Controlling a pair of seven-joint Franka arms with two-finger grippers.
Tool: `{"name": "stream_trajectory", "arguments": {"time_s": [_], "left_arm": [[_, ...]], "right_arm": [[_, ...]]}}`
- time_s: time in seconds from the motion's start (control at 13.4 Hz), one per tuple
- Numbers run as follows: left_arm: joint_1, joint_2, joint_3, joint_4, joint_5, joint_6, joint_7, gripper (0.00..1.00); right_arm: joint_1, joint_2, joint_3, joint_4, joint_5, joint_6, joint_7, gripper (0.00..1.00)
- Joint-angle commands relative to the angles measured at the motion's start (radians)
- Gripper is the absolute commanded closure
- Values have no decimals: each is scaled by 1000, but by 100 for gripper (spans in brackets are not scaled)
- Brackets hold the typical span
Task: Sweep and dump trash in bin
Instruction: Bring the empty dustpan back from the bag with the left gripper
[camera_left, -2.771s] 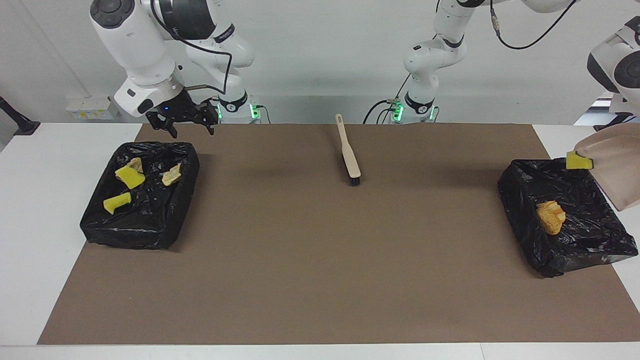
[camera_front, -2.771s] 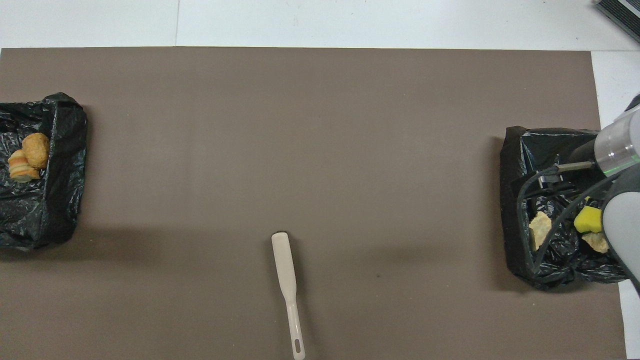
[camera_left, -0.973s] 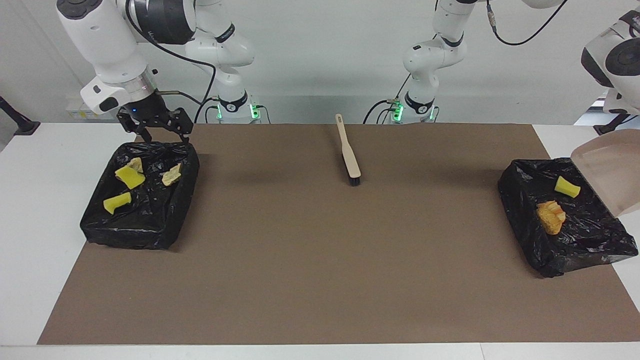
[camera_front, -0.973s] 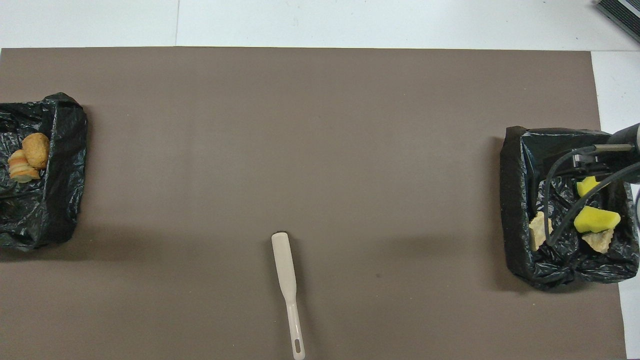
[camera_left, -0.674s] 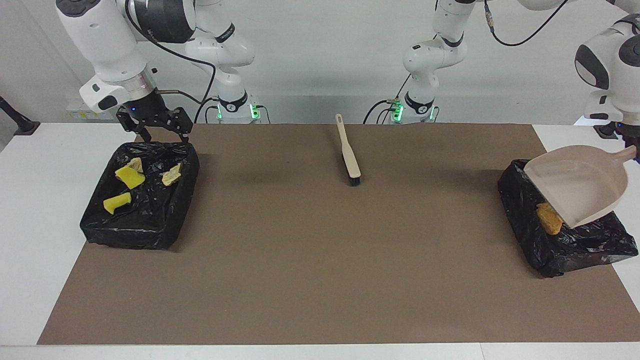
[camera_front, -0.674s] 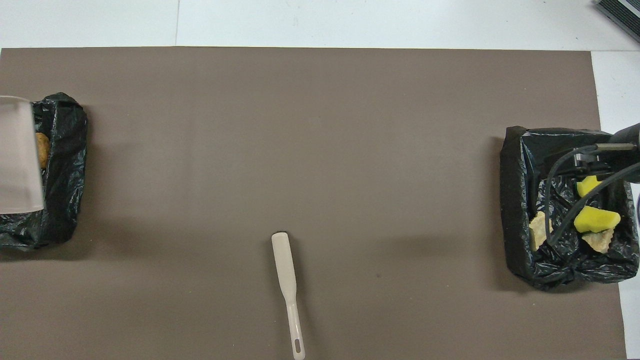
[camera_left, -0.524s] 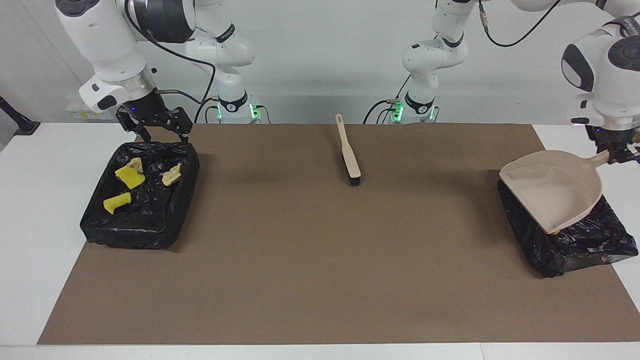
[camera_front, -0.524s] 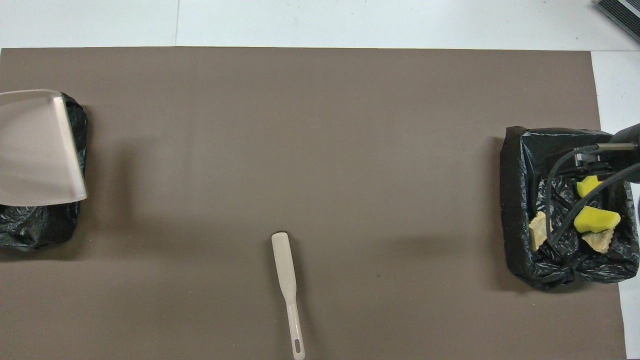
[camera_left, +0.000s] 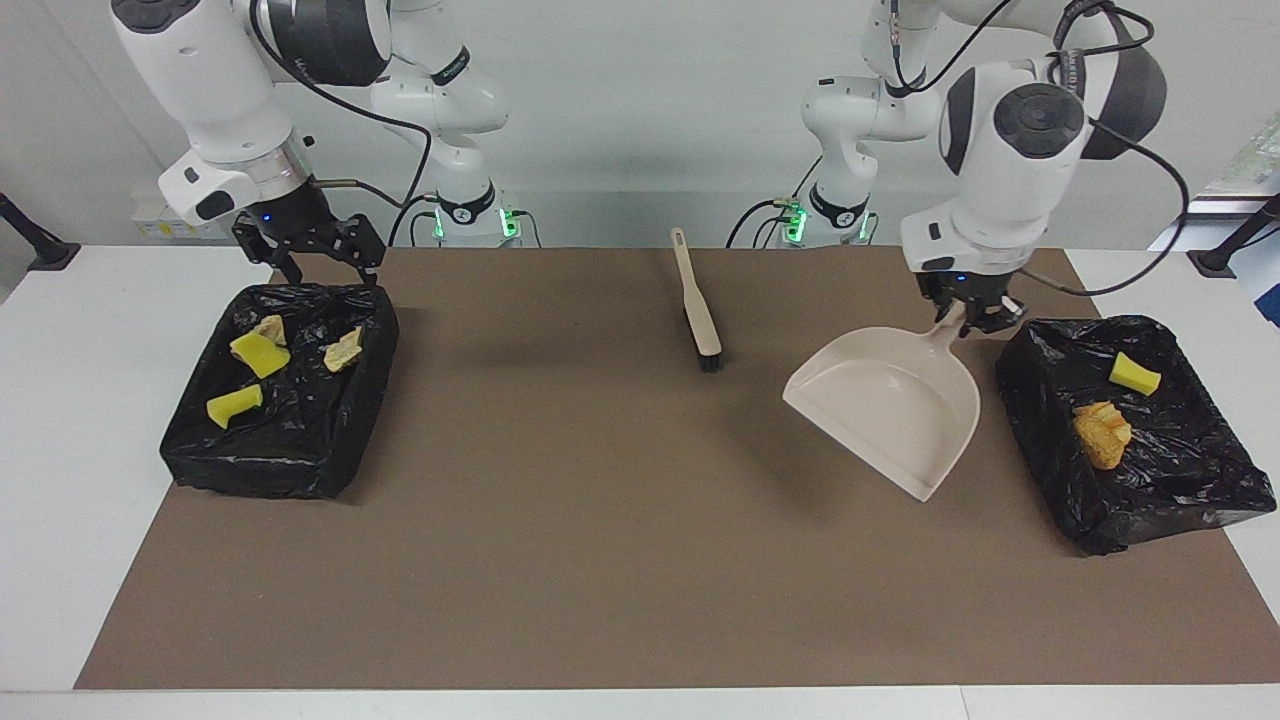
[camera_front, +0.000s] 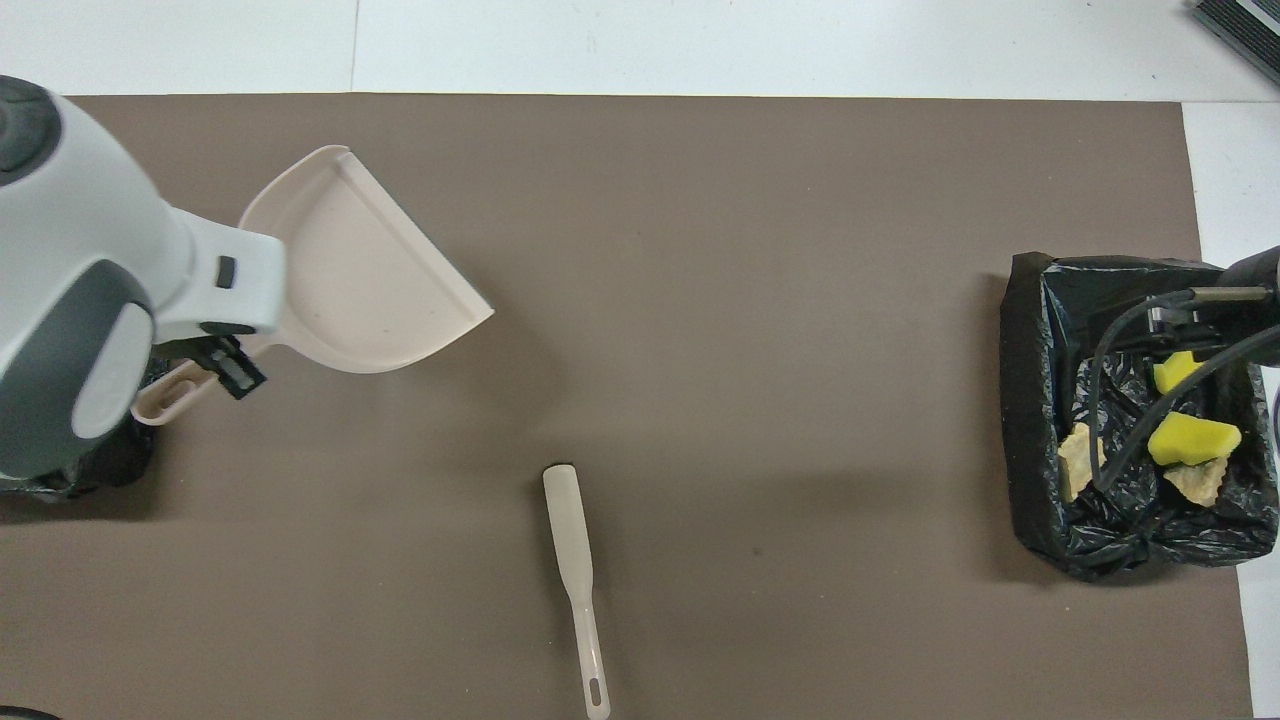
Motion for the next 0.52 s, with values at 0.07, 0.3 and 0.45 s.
{"name": "stream_trajectory", "arguments": {"time_s": [0.07,0.3,0.45], "left_arm": [[-167,45,20,9,-136,24,-412,100],[-250,126,20,26,-169,108,-634,100],[-264,184,20,66,-196,139,-732,100]], "right_arm": [[2,-2,-1,4,-2,5,11,0],[2,-2,-2,4,-2,9,13,0],[2,-2,-2,4,-2,9,13,0]]}}
